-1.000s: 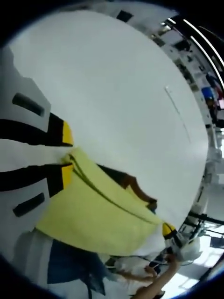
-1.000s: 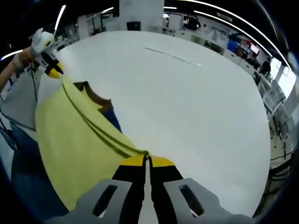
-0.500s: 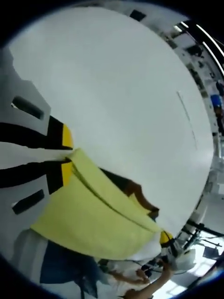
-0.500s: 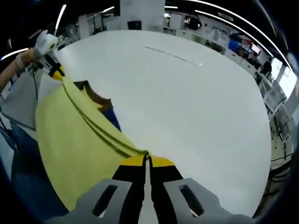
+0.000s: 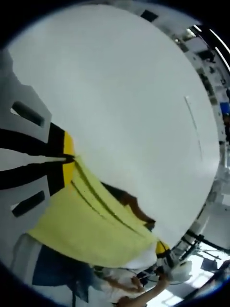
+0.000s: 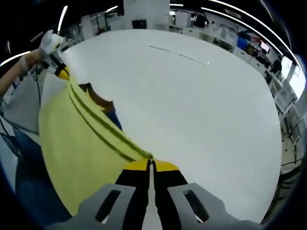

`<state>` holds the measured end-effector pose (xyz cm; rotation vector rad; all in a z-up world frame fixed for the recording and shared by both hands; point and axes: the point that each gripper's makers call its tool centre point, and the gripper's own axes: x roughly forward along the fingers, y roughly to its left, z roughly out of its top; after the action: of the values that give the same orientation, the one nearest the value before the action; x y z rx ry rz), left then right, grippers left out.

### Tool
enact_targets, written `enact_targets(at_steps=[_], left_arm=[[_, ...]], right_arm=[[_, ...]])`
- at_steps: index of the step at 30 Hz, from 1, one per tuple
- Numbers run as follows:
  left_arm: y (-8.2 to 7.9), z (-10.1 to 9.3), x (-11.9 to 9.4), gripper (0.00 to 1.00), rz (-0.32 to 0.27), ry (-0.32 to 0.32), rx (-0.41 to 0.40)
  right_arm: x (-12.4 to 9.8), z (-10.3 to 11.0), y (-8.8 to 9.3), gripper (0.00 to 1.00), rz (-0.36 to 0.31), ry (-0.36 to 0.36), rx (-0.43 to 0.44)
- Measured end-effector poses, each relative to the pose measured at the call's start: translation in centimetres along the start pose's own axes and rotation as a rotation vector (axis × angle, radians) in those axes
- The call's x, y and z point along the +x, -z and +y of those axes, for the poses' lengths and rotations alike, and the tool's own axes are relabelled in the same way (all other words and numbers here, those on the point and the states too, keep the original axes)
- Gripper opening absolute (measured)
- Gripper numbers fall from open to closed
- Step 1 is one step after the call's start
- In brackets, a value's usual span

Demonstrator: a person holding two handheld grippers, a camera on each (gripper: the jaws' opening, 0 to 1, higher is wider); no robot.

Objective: Fold the garment on the visible template until the final outline fits inside the template.

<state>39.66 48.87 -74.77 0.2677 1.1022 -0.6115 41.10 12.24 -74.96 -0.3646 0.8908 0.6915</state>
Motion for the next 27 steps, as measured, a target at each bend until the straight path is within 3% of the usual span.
enact_targets(at_steps=[11,14,16,19,27], left_arm=[[-0.8,0.9,0.9,0.0,0.023,0.007,0.015],[-1.1,1.2,1.2,0.0,0.026,0.009,0.013],[-1.1,1.4,1.5,0.0,0.028,0.009,0.013],[-1.2,1.5,1.6,0.0,0.029,0.008,0.016],[-1.5,3.3,1.7,0.0,0.02,-0.062,0.002]], right_arm=[[0.6,-0.7,-0.1,0.03,-0.003,-0.028,0.042],[0.7,-1.0,-0.2,0.01,-0.002,-0.024,0.042],[0.9,-2.1,0.4,0.01,0.029,0.019,0.018],[0.8,-2.1,0.6,0.01,0.03,0.001,0.021],[0.9,-1.8,0.4,0.01,0.025,0.001,0.015]])
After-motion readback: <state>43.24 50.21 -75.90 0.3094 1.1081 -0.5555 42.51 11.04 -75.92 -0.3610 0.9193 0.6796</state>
